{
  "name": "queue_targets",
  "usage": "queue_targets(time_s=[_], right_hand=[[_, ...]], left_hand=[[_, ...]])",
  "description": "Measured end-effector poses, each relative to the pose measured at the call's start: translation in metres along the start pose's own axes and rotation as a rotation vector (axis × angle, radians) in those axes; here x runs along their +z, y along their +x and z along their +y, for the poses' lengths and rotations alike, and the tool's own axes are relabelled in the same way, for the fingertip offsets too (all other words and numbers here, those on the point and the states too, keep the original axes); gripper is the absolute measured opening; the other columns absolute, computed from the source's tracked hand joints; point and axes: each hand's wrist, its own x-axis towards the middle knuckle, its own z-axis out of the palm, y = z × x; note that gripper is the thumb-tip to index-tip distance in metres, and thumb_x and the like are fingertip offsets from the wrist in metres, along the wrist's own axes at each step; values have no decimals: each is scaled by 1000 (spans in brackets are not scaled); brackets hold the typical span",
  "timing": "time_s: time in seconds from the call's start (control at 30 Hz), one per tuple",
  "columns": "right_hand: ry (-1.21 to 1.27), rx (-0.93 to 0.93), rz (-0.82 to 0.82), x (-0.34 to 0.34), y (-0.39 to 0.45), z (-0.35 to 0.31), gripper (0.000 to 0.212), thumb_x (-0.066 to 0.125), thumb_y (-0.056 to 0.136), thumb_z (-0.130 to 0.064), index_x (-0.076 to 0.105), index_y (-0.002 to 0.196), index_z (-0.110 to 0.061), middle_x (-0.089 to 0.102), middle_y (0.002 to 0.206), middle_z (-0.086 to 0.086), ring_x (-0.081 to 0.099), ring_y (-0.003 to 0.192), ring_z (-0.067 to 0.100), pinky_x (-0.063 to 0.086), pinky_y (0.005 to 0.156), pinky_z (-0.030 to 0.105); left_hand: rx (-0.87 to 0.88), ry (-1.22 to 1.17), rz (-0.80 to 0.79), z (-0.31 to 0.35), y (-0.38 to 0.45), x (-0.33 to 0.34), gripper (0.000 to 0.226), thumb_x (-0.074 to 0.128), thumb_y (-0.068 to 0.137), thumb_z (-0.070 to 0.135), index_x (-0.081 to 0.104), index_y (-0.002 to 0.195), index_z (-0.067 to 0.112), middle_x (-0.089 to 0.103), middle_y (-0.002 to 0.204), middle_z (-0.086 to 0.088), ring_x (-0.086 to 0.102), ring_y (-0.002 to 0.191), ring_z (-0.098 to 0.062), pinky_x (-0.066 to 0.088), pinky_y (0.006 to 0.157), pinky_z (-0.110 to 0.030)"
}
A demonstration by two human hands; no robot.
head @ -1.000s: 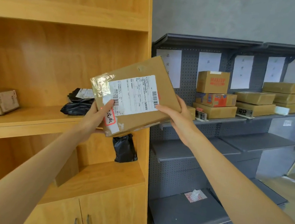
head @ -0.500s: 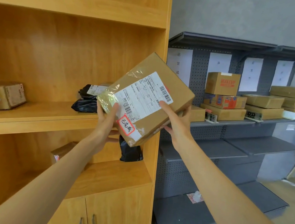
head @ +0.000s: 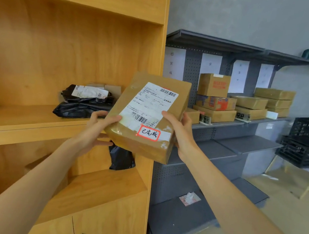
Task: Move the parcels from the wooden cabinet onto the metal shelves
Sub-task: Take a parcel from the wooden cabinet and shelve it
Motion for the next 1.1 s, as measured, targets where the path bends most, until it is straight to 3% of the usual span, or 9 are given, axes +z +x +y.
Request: queue_targets(time_s=[0.1, 0.17, 0.23, 0.33, 0.47, 0.67, 0.8, 0.9, 1.1], right_hand=[[-51, 47, -43, -13, 1, 6, 80, 78, 76, -29, 32, 141, -30, 60, 126, -6, 61, 108, 16, 50, 78, 32], [-147, 56, -57, -19, 2, 10, 89, 84, 66, -36, 33, 140, -35, 56, 129, -4, 57, 115, 19, 48, 92, 38], [-243, 77, -25, -24, 6, 16, 113, 87, 44, -49, 29, 142, -42, 48, 136, -1, 51, 122, 22, 43, 103, 45], [-272, 119, -6, -41, 15, 19, 131, 87, 36, -45, 17, 147, -43, 43, 141, 1, 54, 118, 26, 48, 99, 47], [-232, 114, -10, -76, 26, 14, 101, 81, 72, -18, 15, 148, -24, 52, 132, 0, 55, 116, 21, 45, 99, 39], [-187, 149, 11, -144, 65, 6, 76, 75, 80, -16, 23, 135, -22, 53, 109, -5, 57, 92, 12, 48, 75, 32], [-164, 173, -11, -193, 108, 2, 89, 81, 72, -26, 24, 140, -27, 53, 122, 0, 57, 107, 20, 46, 98, 46], [-198, 170, -31, -224, 141, -5, 122, 87, 41, -45, 24, 144, -35, 44, 139, 4, 50, 121, 25, 44, 102, 49], [-189, 190, -139, -290, 224, -20, 81, 78, 72, -23, 37, 142, -29, 64, 120, -1, 59, 113, 24, 43, 103, 49]], left_hand=[[-55, 63, -156, -9, 7, 13, 100, 81, 40, 51, 36, 129, 37, 57, 118, 4, 58, 106, -23, 55, 83, -48], [-82, 47, -168, -16, 15, 20, 103, 83, 37, 52, 36, 128, 37, 60, 118, 0, 60, 106, -27, 56, 79, -51], [-102, 25, -137, -23, 24, 32, 97, 83, 46, 54, 35, 128, 34, 62, 116, -3, 63, 102, -30, 56, 78, -55], [-114, 5, -66, -30, 32, 61, 73, 77, 69, 48, 32, 124, 33, 65, 108, -1, 66, 92, -26, 57, 78, -50], [-91, -60, -94, -33, 44, 98, 74, 73, 75, 43, 25, 132, 40, 64, 112, 2, 65, 96, -24, 55, 70, -37], [-80, -66, -107, -28, 75, 163, 82, 74, 75, 41, 27, 142, 35, 64, 115, 2, 66, 97, -22, 55, 71, -36], [-78, -71, -73, -22, 102, 217, 80, 75, 76, 40, 31, 142, 32, 64, 117, 1, 65, 99, -21, 55, 71, -34], [-77, -74, -59, -17, 127, 256, 80, 75, 76, 40, 32, 142, 29, 63, 119, 1, 65, 101, -20, 55, 73, -34], [-78, -29, 23, -5, 181, 326, 75, 70, 82, 41, 28, 142, 27, 59, 116, 4, 63, 98, -17, 53, 66, -32]])
